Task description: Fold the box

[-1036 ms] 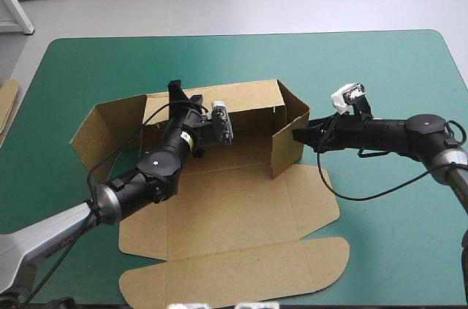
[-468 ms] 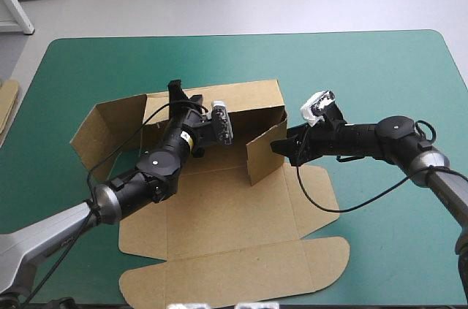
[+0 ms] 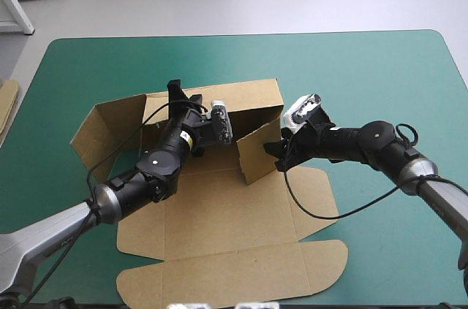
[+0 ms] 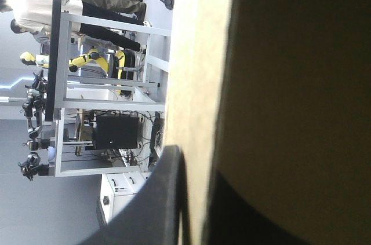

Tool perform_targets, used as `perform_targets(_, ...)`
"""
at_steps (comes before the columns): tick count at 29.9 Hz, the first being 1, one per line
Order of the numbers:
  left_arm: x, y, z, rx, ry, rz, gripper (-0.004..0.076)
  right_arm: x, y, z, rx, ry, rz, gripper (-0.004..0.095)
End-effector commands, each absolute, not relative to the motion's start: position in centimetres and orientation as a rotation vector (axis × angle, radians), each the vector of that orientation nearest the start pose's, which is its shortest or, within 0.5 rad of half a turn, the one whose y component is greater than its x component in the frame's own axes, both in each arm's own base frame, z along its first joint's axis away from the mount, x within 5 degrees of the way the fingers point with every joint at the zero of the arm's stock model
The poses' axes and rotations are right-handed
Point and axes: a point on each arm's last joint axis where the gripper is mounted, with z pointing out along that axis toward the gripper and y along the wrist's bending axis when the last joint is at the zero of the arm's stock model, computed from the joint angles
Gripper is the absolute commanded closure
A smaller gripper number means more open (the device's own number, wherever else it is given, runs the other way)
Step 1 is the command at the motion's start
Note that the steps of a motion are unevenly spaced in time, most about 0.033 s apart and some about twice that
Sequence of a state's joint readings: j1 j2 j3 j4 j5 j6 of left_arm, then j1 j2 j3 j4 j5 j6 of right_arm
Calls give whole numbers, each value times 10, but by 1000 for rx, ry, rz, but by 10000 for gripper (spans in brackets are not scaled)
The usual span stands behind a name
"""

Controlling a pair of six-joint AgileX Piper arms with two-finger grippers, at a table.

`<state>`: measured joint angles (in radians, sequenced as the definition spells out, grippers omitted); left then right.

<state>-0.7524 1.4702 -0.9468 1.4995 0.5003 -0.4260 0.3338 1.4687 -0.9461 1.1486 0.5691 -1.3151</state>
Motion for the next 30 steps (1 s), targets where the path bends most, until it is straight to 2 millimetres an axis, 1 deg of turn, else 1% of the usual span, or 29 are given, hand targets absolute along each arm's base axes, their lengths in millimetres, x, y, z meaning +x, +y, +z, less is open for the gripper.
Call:
perform_targets(1, 260, -182, 275, 1327, 1648, 606, 733, 270, 152, 293, -845, 1971, 622, 372)
perform_targets(4, 260, -183, 274, 1330, 1651, 609, 733, 269, 158, 292, -836, 1982, 573, 372)
perform_targets(7, 260, -183, 274, 1330, 1651, 607, 733, 271, 158, 291, -816, 1992, 515, 372)
perform_targets(11, 260, -183, 274, 1330, 1651, 607, 733, 273, 156, 292, -760, 1998, 501, 372)
perform_targets(17, 260, -183, 274, 1330, 1652, 606, 733, 277, 154, 293, -723, 1985, 463, 372)
perform_targets(20, 260, -183, 274, 1330, 1652, 606, 733, 280, 152, 295, -657, 1979, 457, 373)
perform_targets(26, 262, -183, 268, 1340, 1665, 625, 733, 284, 148, 298, -591, 1962, 417, 374)
perform_targets(30, 264, -185, 264, 1354, 1667, 638, 733, 283, 153, 300, -560, 1940, 398, 386)
